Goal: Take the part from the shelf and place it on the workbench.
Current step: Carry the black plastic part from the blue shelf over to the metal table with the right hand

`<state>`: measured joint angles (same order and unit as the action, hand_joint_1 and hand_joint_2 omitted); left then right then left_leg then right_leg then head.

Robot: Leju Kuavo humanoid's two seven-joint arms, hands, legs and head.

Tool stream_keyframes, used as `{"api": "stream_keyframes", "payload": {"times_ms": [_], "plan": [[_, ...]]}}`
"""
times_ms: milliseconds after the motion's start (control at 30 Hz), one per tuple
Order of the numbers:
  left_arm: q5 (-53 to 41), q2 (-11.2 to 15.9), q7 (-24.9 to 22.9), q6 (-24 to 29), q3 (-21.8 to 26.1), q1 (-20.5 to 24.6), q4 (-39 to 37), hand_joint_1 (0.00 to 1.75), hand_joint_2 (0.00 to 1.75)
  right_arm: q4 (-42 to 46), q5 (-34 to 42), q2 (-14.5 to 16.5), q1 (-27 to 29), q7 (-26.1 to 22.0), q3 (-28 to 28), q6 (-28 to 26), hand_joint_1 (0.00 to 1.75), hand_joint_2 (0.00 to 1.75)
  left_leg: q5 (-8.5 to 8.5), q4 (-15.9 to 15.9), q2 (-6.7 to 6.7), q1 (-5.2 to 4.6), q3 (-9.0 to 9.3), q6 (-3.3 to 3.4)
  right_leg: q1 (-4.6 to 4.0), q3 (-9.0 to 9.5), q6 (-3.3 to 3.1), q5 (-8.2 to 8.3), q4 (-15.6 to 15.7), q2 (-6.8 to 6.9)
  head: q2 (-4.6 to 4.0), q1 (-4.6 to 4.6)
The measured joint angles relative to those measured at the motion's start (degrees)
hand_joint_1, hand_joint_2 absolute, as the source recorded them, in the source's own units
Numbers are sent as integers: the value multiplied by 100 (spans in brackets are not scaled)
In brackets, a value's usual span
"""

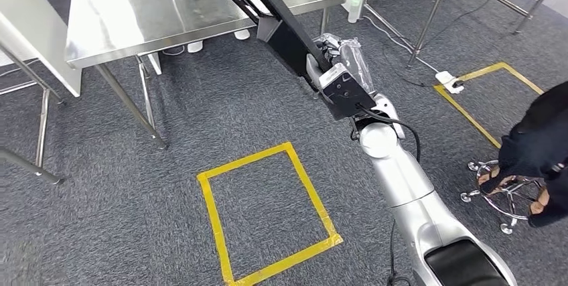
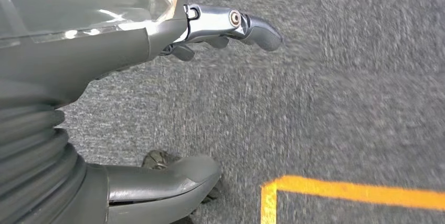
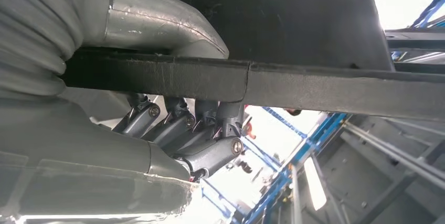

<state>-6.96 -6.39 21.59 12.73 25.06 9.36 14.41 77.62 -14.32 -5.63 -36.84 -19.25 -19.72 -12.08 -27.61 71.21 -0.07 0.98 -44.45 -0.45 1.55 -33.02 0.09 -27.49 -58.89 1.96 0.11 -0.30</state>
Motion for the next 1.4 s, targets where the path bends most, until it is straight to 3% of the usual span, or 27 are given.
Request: {"api": "stream_keyframes", "payload": {"times_ms": [67,133,200,300,600,1000,1100,1200,1267,1333,1400], "plan": [[12,13,0,-1,-1,1,1,0,175,-1,60,7,-9,-26,1,3,175,175,350,-804,54,-16,421,58,-16,36,38,-36,1,52,0,1],[19,21,0,-1,-2,4,1,0,175,-1,107,10,-22,-39,4,11,175,175,438,-1206,94,-61,637,116,-38,47,81,-62,6,80,0,4],[21,19,0,2,-2,2,0,0,175,-1,126,9,-30,-45,5,22,175,175,430,-1250,77,-94,659,134,-62,53,121,-72,32,96,0,8],[27,12,0,13,-1,-6,-2,0,175,-2,142,-13,-33,-62,9,41,175,175,467,-1312,53,-122,698,108,-87,97,136,-74,85,111,0,25],[30,-1,4,3,-1,-9,-14,0,175,-5,158,-33,-39,-79,9,61,175,175,448,-1311,24,-154,697,173,-64,154,206,-34,190,126,0,31],[-66,13,138,-221,-40,-5,-14,0,175,-57,122,-33,-134,-115,9,61,175,175,461,-1309,24,-150,702,200,-61,155,230,-18,194,124,0,30],[-94,48,162,-246,-100,-3,-14,0,175,-85,118,-33,-183,-116,7,61,175,175,419,-1295,20,-168,699,260,-8,166,262,-13,221,130,0,28],[-129,82,167,-253,-137,-3,-14,0,175,-93,116,-36,-198,-117,4,62,175,175,334,-1389,-4,-150,747,366,17,212,352,25,125,117,0,36],[-146,89,170,-260,-156,1,-14,0,175,-96,117,-46,-203,-121,7,65,175,175,275,-1462,-38,-125,895,442,27,77,356,-73,-168,12,-1,44],[-152,92,173,-263,-170,15,-14,0,175,-98,121,-68,-194,-127,10,67,175,175,232,-1479,-64,-116,1031,482,28,-336,298,-312,-828,-115,-1,60],[-153,92,173,-271,-175,13,-15,0,175,-101,122,-101,-152,-128,13,67,175,175,170,-1473,-103,-111,1112,470,30,-796,297,-441,-1457,-166,-1,74]]}}
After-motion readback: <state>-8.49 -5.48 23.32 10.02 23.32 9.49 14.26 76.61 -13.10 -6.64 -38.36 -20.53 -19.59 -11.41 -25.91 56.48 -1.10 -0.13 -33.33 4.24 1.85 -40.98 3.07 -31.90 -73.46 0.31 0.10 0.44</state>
